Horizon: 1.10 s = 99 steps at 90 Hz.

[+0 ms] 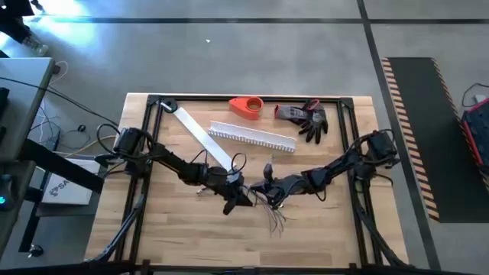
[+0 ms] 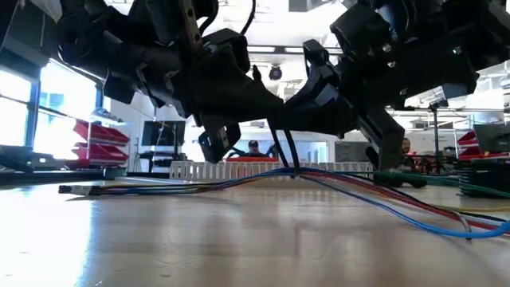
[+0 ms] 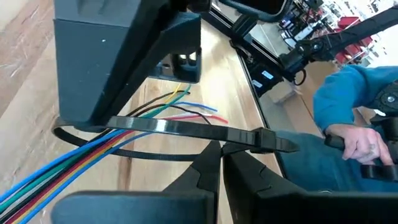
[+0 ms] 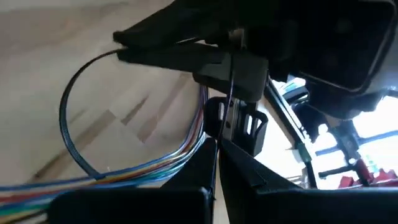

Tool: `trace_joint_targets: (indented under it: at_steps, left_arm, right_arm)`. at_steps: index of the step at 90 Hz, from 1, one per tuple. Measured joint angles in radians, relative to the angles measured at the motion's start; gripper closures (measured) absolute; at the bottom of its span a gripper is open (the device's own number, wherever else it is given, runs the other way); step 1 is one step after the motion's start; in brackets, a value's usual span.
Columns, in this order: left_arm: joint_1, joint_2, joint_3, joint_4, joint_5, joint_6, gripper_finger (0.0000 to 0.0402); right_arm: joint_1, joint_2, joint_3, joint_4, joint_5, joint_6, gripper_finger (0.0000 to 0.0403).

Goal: Ziptie cables
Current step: Wrap the cable wires with the black zip tie

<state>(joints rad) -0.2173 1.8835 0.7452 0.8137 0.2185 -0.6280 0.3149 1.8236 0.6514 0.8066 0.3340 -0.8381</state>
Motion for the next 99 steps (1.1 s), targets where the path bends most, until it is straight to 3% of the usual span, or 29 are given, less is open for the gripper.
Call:
trace_joint_targets:
  at_steps: [37,74,99]
  left_arm:
    - [0.021,0.002,0.000,0.001,0.065,-0.074,0.0402]
    - [0.068,0.030,0.000,0.001,0.165,-0.106,0.0402]
    - [0.068,0.068,0.001,0.012,0.169,-0.132,0.0402]
  right_arm:
    - [0.002,0.000,0.000,0.014,0.030,-0.307,0.0403]
    - [0.002,0.000,0.000,0.037,0.027,-0.403,0.0403]
    - [0.008,0.000,0.002,0.033,-0.072,-0.479,0.0403]
